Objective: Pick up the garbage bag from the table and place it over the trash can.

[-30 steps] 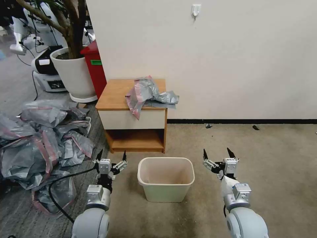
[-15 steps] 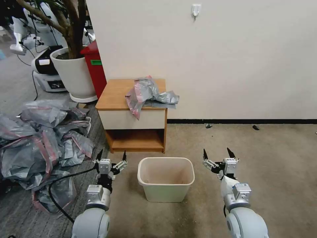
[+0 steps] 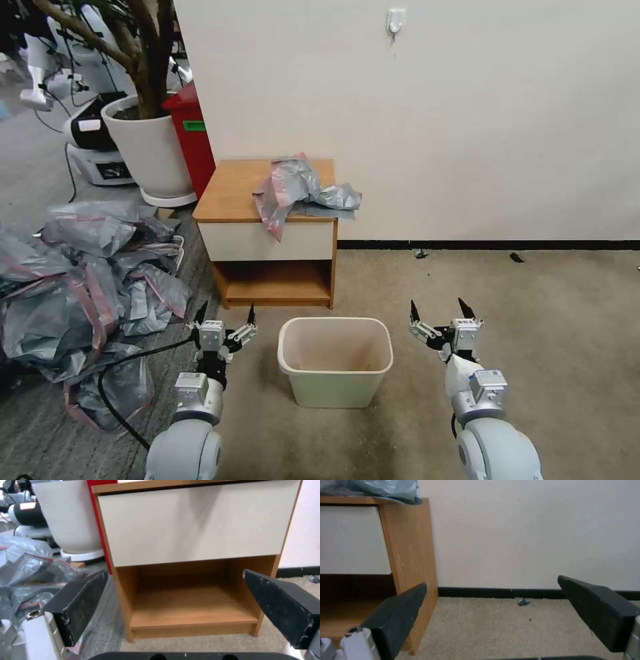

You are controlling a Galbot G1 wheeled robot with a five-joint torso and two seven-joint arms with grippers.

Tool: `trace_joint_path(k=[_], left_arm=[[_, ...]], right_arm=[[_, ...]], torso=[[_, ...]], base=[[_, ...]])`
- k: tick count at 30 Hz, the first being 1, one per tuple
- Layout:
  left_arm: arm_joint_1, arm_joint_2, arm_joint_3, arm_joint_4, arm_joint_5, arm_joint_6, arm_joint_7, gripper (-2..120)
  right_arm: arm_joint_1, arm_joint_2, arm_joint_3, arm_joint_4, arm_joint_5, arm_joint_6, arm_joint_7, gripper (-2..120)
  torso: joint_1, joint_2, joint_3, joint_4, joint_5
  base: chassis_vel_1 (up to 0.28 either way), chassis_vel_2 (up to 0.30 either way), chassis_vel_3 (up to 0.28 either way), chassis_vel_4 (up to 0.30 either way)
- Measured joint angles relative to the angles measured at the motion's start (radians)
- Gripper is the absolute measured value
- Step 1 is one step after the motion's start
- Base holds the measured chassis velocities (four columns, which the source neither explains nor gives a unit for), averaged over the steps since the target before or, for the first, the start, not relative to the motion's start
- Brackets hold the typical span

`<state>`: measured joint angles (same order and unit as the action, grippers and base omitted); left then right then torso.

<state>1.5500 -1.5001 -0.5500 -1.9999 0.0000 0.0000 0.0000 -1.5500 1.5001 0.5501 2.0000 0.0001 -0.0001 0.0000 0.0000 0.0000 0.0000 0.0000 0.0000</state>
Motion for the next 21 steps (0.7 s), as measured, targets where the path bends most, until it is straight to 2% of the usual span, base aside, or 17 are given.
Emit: trace_joint_path(k=[13, 15, 16, 20, 21], left_arm=[[0.015, -0.004, 0.001, -0.028, -0.003, 0.019, -0.001, 100], [0.046, -0.013, 0.008, -0.086, -0.013, 0.056, -0.004, 100], [0.046, -0.013, 0.008, -0.086, -0.013, 0.056, -0.004, 100], [0.134, -0.039, 0.025, -0.247, -0.043, 0.161, -0.013, 100], [0.134, -0.039, 0.025, -0.247, -0.043, 0.161, -0.013, 100]], right_arm=[[-0.007, 0.002, 0.007, 0.025, 0.008, -0.026, 0.0, 100], [-0.022, 0.006, 0.023, 0.08, 0.026, -0.078, 0.0, 100], [-0.022, 0.006, 0.023, 0.08, 0.026, -0.078, 0.0, 100], [-0.067, 0.022, 0.069, 0.24, 0.083, -0.233, 0.0, 100], [-0.067, 0.022, 0.069, 0.24, 0.083, -0.233, 0.0, 100]], torso=[[0.0, 0.0, 0.0, 0.0, 0.0], [0.0, 0.0, 0.0, 0.0, 0.0001], [0.0, 0.0, 0.0, 0.0, 0.0001], [0.0, 0.0, 0.0, 0.0, 0.0001], [0.0, 0.0, 0.0, 0.0, 0.0001]], base=[[0.0, 0.0, 0.0, 0.0], [0.0, 0.0, 0.0, 0.0], [0.0, 0.0, 0.0, 0.0], [0.0, 0.0, 0.0, 0.0], [0.0, 0.0, 0.0, 0.0]])
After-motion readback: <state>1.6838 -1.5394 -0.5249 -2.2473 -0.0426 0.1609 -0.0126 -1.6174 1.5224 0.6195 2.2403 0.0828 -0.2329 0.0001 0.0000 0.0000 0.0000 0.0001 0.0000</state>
